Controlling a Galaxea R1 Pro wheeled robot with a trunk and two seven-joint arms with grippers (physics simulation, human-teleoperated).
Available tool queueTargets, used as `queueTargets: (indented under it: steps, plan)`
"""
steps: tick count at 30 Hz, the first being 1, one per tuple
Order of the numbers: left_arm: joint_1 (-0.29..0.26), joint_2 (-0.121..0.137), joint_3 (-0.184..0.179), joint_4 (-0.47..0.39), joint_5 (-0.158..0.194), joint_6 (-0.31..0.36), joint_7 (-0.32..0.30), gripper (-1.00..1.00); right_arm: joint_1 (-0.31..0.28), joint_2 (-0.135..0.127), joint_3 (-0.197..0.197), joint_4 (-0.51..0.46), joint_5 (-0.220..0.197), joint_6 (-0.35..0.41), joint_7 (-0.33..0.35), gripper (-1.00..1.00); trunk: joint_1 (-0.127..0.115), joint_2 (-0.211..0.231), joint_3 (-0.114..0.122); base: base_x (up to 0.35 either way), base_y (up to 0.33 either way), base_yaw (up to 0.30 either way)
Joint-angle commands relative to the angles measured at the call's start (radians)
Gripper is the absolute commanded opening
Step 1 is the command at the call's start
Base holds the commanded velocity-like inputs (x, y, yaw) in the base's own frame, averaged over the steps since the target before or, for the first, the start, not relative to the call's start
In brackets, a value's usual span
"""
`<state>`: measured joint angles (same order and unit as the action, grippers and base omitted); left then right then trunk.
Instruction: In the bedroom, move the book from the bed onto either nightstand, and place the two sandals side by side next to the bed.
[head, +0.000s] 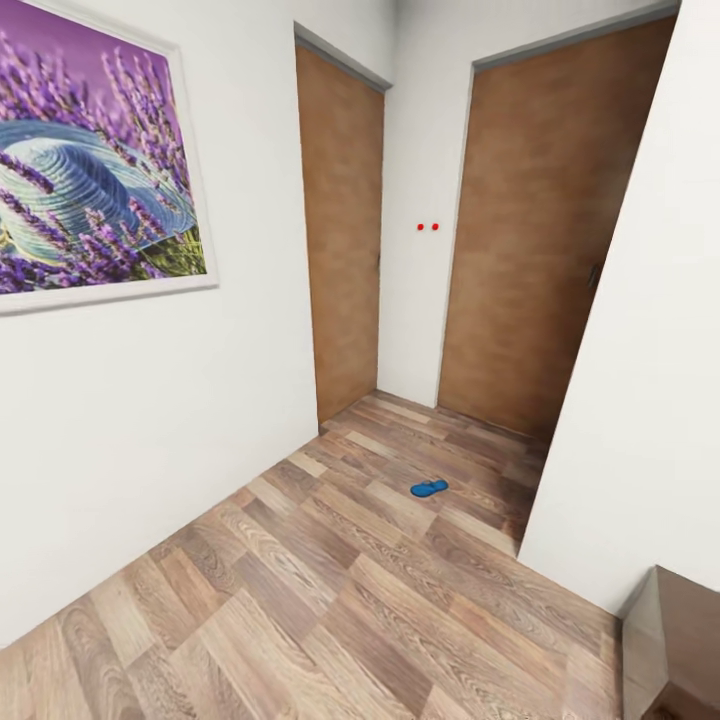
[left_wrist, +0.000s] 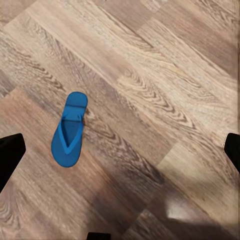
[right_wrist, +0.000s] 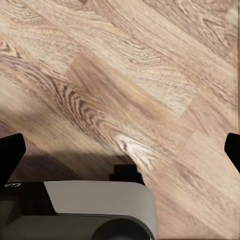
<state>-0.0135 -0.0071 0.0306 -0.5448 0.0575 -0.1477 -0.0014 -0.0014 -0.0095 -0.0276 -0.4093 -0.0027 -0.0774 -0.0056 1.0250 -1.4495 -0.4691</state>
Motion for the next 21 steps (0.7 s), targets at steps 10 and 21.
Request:
queueTargets:
  steps: [10, 21]
  plan:
    - [0.0, -0.001, 0.002, 0.0, 0.005, -0.003, 0.0, 1.0, 0.0, 0.002, -0.002, 0.0, 0.0, -0.002, -0.001, 1.0, 0.0, 0.0, -0.001, 0.0, 0.0, -0.198]
    - [-0.001, 0.001, 0.002, 0.0, 0.005, -0.003, 0.0, 1.0, 0.0, 0.002, -0.002, 0.0, 0.0, -0.002, 0.0, 1.0, 0.0, 0.0, -0.001, 0.0, 0.0, -0.022]
